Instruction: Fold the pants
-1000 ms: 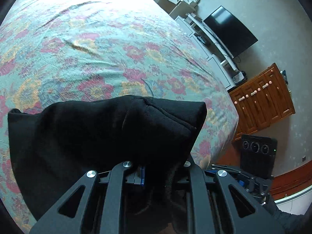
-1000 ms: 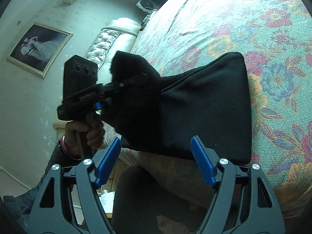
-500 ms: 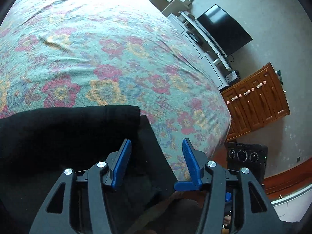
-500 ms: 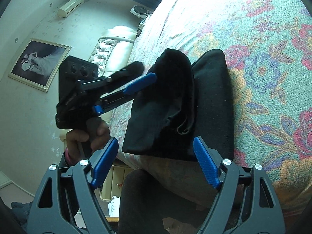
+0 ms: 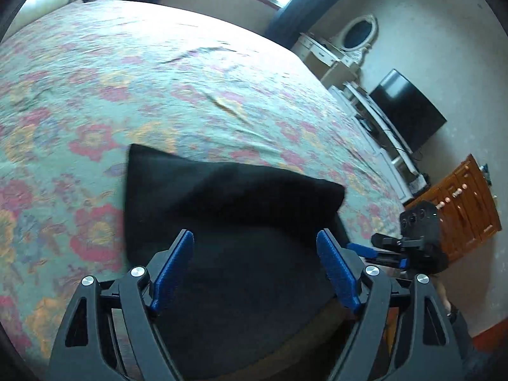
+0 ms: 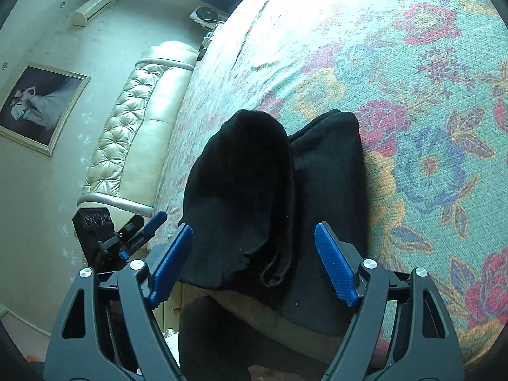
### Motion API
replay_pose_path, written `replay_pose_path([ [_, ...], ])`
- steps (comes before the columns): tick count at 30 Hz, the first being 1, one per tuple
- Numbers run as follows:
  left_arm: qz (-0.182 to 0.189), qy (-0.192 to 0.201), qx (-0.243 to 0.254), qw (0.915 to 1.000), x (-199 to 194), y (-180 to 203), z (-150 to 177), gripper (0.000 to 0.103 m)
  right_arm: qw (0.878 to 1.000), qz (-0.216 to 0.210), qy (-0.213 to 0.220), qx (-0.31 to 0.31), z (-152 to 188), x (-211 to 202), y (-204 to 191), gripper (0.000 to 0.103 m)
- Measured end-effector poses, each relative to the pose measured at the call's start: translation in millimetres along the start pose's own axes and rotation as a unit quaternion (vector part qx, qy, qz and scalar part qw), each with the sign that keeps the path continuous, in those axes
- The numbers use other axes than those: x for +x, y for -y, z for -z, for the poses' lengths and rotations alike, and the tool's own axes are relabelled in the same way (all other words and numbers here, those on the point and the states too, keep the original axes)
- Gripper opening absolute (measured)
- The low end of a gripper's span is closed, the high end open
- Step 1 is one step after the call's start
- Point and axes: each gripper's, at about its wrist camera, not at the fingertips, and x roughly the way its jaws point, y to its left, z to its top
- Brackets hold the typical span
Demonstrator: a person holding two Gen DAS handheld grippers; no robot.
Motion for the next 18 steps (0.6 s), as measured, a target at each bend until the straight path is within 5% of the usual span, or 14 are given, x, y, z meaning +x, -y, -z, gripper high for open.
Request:
replay_pose_path([
  [4,-0.107,0.028,-0.058,0.9922,-16,-54,23,0.083,1.0,-0.01,-0.024,0.007,-2,23,-2,0.079],
  [7,-0.164,0.049,-0.113,0.9787,-24,-82,35,0.086,1.0,-0.002,-0.029,0.002,-3,32,-6,0.084],
  [10,-0.163,0.057,-0.114,0.9784,-24,-91,43,0.086,0.999,0.004,-0.036,-0.005,-4,38,-9,0.081],
  [11,-0.158,0.055,-0.1,0.9808,-24,-91,43,0.086,0.999,0.011,-0.04,-0.013,-4,39,-11,0.076],
  [13,-0.134,0.03,-0.052,0.9892,-18,-83,41,0.086,0.998,0.021,-0.056,-0.018,-2,48,-16,0.028],
  [15,-0.153,-0.001,-0.026,0.988,-8,-76,38,0.086,0.998,0.018,-0.066,-0.014,1,57,-16,0.017],
  [18,-0.169,0.002,-0.025,0.9854,-7,-74,41,0.086,0.998,0.017,-0.06,-0.024,3,57,-23,0.012],
])
